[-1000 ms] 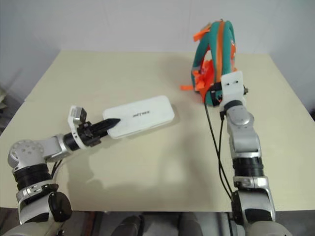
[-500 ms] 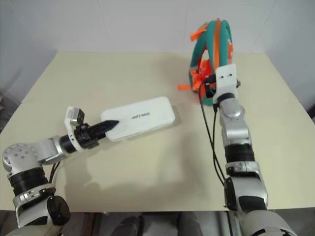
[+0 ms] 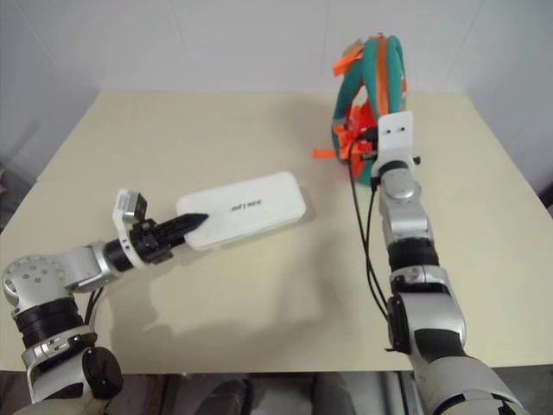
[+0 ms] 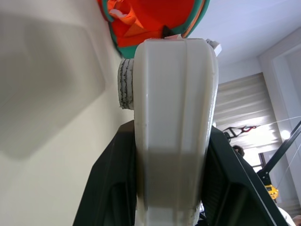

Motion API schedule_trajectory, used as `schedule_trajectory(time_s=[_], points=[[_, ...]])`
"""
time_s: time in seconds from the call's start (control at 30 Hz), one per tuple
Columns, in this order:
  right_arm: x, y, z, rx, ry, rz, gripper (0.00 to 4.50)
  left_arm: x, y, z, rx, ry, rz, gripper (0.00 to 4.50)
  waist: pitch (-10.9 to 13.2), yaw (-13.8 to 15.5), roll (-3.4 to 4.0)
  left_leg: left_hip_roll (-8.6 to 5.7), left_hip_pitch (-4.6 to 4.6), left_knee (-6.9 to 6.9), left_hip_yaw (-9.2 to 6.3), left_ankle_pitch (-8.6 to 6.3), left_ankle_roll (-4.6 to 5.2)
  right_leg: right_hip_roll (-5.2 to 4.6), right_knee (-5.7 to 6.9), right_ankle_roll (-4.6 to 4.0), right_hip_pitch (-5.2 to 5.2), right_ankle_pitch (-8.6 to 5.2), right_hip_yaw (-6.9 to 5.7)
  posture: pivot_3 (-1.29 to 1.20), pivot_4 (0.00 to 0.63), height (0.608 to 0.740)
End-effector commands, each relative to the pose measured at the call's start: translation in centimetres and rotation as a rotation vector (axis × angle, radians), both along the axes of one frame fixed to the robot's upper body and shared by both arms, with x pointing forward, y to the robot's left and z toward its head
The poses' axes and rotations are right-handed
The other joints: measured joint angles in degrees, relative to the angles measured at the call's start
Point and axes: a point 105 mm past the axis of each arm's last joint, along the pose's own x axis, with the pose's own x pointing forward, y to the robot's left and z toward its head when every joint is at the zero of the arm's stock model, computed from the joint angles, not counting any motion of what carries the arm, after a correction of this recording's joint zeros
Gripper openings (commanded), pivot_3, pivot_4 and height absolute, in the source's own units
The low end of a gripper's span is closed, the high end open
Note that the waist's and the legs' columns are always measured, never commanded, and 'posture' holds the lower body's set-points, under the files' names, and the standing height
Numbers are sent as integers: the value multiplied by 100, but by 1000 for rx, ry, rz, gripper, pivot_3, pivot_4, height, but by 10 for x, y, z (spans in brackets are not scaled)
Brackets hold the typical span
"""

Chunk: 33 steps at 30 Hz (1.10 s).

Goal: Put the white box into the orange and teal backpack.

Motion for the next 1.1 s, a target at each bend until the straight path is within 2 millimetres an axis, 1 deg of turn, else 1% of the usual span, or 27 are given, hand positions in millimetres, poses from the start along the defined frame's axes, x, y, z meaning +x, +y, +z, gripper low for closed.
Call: schedule_trajectory(time_s=[0.03, 0.07, 0.17, 0.3, 0.57, 0.77, 0.8, 0.93, 1.0, 1.1], points=[[-3, 1, 14, -1, -48, 2, 682, -5, 1, 11, -19, -60, -9, 1323, 0, 3, 0, 0, 0, 0, 0, 0, 0, 0, 0, 0, 0, 0, 0, 0, 150, 740], [-3, 2, 15, 1, -48, 11, 513, -5, 3, 11, -16, -59, -5, 1323, 0, 4, 0, 0, 0, 0, 0, 0, 0, 0, 0, 0, 0, 0, 0, 0, 150, 740], [-5, 2, 18, 4, -55, 24, 489, -2, 8, 12, -8, -58, 15, 1323, 0, 0, 0, 0, 0, 1, 0, 0, 0, 0, 0, 0, 0, 0, 0, 0, 150, 740], [-12, -4, 24, 22, -63, 38, 489, 3, 16, 12, 11, -52, 49, 1323, 0, -14, 0, 1, 0, -5, 0, -1, -1, 2, -4, 0, -3, 0, 0, 0, 150, 740], [-39, -10, 33, 44, -70, 93, 488, 14, 32, 12, 31, -46, 103, 1323, 0, 3, 1, 1, -5, -9, 1, -3, -3, 3, -8, 0, -10, 0, 2, 0, 150, 740], [-74, 0, 36, 37, -56, 222, 488, 24, 35, 12, 36, -44, 111, 1323, 1, 44, 1, 2, -6, -12, 3, -3, -2, 4, -9, 0, -13, 0, 3, 0, 150, 740], [-84, 2, 36, 34, -51, 253, 487, 26, 36, 12, 39, -41, 115, 1323, 1, 52, 1, 2, -8, -13, 5, -3, -2, 4, -8, 0, -15, 0, 4, 0, 150, 740], [-108, 11, 31, 7, -9, 345, 487, 34, 44, 9, 50, -31, 133, 1323, 1, 55, 1, 3, -9, -13, 11, -5, 0, 5, -8, 0, -17, 0, 7, 0, 150, 740], [-122, 10, 30, -6, 6, 372, 487, 40, 48, 8, 59, -27, 145, 1323, 1, 65, 1, 3, -8, -13, 11, -5, 1, 5, -7, 0, -18, 0, 6, 0, 150, 740], [-131, 9, 31, 2, 13, 378, 487, 43, 50, 9, 65, -29, 142, 1323, 1, 57, 1, 3, -8, -11, 15, -7, 4, 5, -6, 0, -18, 0, 8, 0, 150, 740]])
